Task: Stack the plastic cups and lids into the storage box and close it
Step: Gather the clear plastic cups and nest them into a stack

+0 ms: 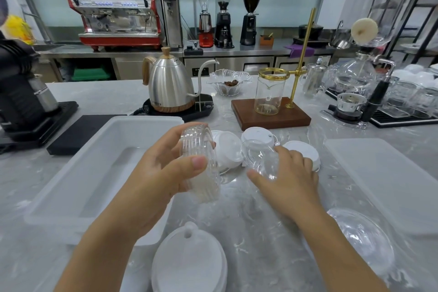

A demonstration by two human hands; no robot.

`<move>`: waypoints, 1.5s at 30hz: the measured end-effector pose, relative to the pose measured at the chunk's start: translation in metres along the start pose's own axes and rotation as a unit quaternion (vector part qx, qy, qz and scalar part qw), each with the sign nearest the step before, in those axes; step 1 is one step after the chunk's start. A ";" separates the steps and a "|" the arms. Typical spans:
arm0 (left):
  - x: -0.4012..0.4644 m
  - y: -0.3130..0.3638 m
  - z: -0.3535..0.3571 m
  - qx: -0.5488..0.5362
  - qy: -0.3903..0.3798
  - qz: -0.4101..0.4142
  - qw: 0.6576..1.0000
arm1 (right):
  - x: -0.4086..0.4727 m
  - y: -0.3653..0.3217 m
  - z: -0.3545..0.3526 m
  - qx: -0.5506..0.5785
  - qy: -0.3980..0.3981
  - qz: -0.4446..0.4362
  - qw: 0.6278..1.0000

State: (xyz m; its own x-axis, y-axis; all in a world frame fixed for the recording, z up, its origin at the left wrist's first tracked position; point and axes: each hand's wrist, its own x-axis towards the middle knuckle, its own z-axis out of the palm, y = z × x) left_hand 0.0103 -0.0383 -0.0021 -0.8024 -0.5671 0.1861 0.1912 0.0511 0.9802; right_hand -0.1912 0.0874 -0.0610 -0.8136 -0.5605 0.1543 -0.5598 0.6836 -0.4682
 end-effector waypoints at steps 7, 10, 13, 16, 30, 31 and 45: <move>0.000 -0.001 0.000 0.005 0.000 0.006 1.000 | 0.003 0.004 0.013 -0.044 -0.025 -0.017 0.999; 0.000 -0.001 0.000 0.003 -0.001 0.007 1.000 | 0.006 0.005 0.014 -0.014 0.000 -0.021 1.000; 0.000 -0.001 0.001 0.001 -0.002 0.007 1.000 | 0.014 0.001 0.012 0.032 0.028 -0.053 0.998; 0.000 -0.002 0.001 0.002 -0.008 0.006 1.000 | 0.029 -0.005 0.012 0.033 -0.004 -0.074 0.997; 0.000 -0.002 0.001 0.018 -0.012 0.010 1.000 | 0.033 -0.001 -0.013 0.303 0.017 -0.081 0.949; 0.001 -0.003 0.002 0.020 -0.012 0.009 1.000 | 0.029 -0.002 -0.019 0.343 0.026 -0.087 0.935; -0.014 -0.007 0.054 0.100 -0.004 0.031 0.994 | -0.010 -0.020 -0.040 0.545 -0.084 -0.196 0.811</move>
State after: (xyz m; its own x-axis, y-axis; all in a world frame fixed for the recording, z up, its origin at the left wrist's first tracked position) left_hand -0.0109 0.0137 -0.0083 -0.7967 -0.5515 0.2471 0.1249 0.2499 0.9602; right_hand -0.1780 0.0986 -0.0186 -0.5229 -0.7531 0.3993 -0.2235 -0.3309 -0.9168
